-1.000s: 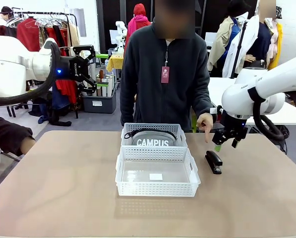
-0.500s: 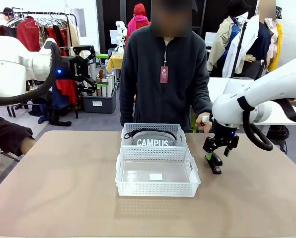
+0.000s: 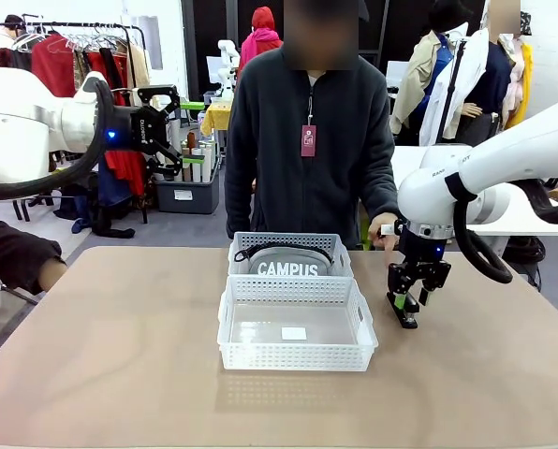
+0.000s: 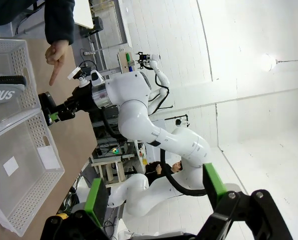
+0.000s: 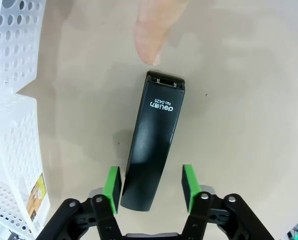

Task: Distribute items into two baskets.
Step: Pick up the Stapler that the person points to.

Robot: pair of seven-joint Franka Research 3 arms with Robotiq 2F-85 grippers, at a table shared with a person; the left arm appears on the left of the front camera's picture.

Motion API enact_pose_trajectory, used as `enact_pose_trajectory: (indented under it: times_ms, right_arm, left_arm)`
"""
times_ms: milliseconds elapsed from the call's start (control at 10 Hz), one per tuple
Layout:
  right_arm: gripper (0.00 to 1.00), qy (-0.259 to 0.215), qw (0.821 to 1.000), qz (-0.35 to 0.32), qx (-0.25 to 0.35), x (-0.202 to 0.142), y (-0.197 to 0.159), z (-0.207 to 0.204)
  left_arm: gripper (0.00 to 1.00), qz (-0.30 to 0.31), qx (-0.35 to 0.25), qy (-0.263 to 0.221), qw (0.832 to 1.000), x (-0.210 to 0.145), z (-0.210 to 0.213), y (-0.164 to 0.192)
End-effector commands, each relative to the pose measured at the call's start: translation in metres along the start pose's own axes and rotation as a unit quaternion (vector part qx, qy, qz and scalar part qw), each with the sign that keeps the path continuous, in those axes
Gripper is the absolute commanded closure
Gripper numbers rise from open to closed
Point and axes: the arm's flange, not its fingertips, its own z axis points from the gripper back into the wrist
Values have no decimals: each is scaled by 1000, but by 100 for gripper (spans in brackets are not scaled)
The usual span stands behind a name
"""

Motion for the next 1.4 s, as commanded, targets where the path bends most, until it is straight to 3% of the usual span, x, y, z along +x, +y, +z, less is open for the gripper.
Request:
enact_pose_trajectory:
  times_ms: [0,400,700,1300]
  right_arm:
    - [98,-1,1000,-15,10,1,7,5]
    - [100,-1,1000,-15,10,0,8,6]
    - [100,-20,1000,5,2,-4,2,43]
    - [100,-73,997,-24,32,-17,15,143]
  left_arm:
    - [0,1,-9,-4,1000,-2,0,-2]
    - [0,1,-9,-4,1000,-2,0,-2]
    - [0,1,-9,-4,1000,-2,0,-2]
    - [0,1,-9,-4,1000,-2,0,-2]
